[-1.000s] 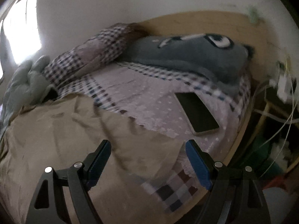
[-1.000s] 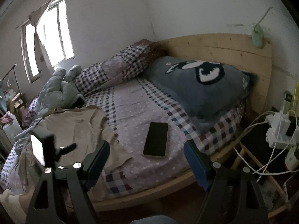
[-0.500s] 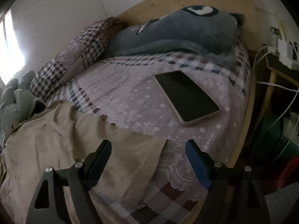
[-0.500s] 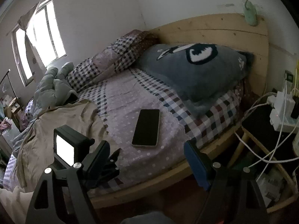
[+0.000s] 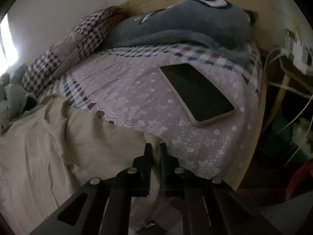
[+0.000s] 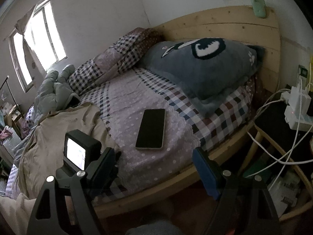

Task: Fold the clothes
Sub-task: 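Grasp the beige shirt sleeve edge with the left gripper and lift it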

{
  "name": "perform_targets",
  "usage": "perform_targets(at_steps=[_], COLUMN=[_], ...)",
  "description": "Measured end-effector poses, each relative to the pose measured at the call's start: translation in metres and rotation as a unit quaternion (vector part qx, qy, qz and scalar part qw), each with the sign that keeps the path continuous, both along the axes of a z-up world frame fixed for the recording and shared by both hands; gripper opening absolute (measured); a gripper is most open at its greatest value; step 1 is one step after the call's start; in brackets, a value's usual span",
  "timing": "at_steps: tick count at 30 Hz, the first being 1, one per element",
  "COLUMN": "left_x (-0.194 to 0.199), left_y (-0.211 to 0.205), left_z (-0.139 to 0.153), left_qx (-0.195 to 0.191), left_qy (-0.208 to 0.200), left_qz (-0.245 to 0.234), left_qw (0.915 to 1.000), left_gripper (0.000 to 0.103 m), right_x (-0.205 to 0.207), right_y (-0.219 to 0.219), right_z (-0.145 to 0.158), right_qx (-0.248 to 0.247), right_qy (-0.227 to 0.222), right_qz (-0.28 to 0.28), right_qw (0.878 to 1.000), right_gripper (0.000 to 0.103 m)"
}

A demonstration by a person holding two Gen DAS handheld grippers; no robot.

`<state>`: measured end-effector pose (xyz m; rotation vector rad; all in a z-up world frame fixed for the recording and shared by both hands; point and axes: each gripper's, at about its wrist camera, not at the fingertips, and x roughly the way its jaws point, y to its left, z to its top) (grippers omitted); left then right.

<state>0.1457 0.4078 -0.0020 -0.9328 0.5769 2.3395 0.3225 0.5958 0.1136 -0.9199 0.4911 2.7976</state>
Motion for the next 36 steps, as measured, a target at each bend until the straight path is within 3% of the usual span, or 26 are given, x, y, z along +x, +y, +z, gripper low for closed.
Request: perform_targets(at_steps=[4,7,11,17,19,27,36], left_x=[-0.005,-0.012,-0.031,-0.065,-0.073,-0.113,-0.153], left_y=[-0.020,-0.044,-0.087,-0.153,-0.169,-0.218,-0.237], left_z=[0.038,0.081,0.142,0.222,0.245,0.314,0.369], left_qx=[0.065,0.136,0.230,0.329,0.343,0.347,0.364], left_qy=[-0.017,-0.031,-0.049,-0.055,-0.042,0.002,0.007], left_qz=[0.000,0.002,0.024,0.071,0.076,0.104,0.115], left_qw=[0.9977,0.9903,0.9718,0.9401,0.9354,0.9321,0.9240], left_gripper=[0.006,0.006,0.005,0.005,0.005,0.005,0.005], right_x=[-0.003,-0.006,-0.013,-0.028,-0.037,-0.079,-0.166], right_y=[-0.004,-0.007,-0.017,-0.045,-0.059,-0.115,-0.184], right_z=[-0.001,-0.002,-0.005,-0.006,-0.005,-0.002,-0.008], right_qx=[-0.002,-0.004,-0.006,0.009,0.017,0.029,0.067], right_qy=[-0.001,-0.001,0.001,0.023,0.032,0.063,0.122], right_qz=[0.006,0.012,0.025,0.072,0.093,0.176,0.273], right_qw=[1.000,1.000,1.000,0.997,0.995,0.982,0.952], right_gripper=[0.085,0.085,0.085,0.085,0.085,0.085,0.085])
